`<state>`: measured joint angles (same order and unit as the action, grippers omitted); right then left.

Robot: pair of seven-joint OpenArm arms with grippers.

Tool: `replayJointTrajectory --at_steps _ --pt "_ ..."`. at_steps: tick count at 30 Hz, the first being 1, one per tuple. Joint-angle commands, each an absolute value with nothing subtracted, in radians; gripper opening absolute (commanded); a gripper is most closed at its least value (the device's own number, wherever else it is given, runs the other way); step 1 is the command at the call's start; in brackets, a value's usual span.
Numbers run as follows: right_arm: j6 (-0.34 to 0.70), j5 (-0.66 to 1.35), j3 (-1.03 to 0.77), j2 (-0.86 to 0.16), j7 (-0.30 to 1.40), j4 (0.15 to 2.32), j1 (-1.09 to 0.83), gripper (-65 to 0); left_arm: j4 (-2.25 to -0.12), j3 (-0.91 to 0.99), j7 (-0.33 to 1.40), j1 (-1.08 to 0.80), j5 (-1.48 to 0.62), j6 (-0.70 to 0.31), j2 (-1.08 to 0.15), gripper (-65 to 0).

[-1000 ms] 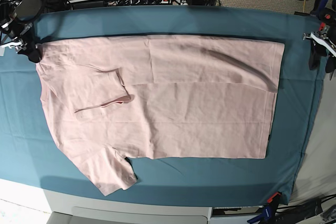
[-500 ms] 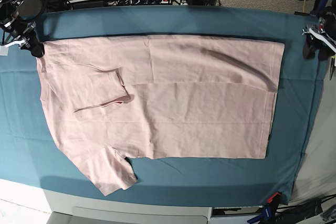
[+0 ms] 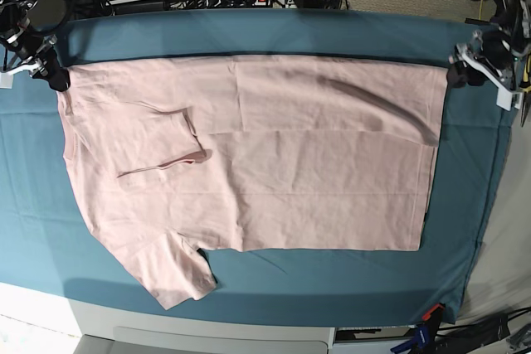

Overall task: Fold the T-shirt properly
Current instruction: 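Move both grippers to the shirt's shoulder corners and grasp them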

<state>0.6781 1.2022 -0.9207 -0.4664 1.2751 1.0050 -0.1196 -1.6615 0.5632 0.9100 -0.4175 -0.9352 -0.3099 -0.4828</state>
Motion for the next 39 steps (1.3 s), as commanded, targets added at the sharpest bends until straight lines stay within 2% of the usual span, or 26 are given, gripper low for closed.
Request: replayJointTrajectory --at_steps 1,11,22,24,25,28,39 --pt "0.685 1.223 -0.924 -0.496 1.259 1.016 -0.116 -65.0 -1.657 0.569 0.909 -0.409 -0.97 -0.316 -0.501 -32.6" --pt "0.685 1.223 -0.924 -0.496 1.259 1.016 -0.116 -65.0 -1.637 0.565 0.944 -0.415 -1.082 -0.387 -0.495 -32.6" --pt "0.685 1.223 -0.924 -0.496 1.257 1.016 -0.116 -65.0 -1.637 0.565 0.947 -0.415 -1.116 -0.41 -0.448 -34.7" --pt "0.685 1.223 -0.924 -0.496 1.257 1.016 -0.116 -65.0 -1.637 0.565 0.944 -0.415 -1.116 -0.41 -0.449 -39.6" --pt "0.685 1.223 -0.924 -0.496 1.256 1.016 -0.116 -65.0 -1.637 0.565 0.943 -0.415 -1.116 -0.41 -0.449 -44.6" --pt "0.685 1.232 -0.924 -0.496 1.258 1.016 -0.117 -65.0 -1.637 0.565 0.943 -0.415 -1.116 -0.421 -0.449 -65.0" --pt "0.698 1.295 -0.924 -0.545 1.31 1.021 -0.197 -65.0 -1.7 0.568 0.965 -0.526 -1.158 -0.461 -0.454 -65.0"
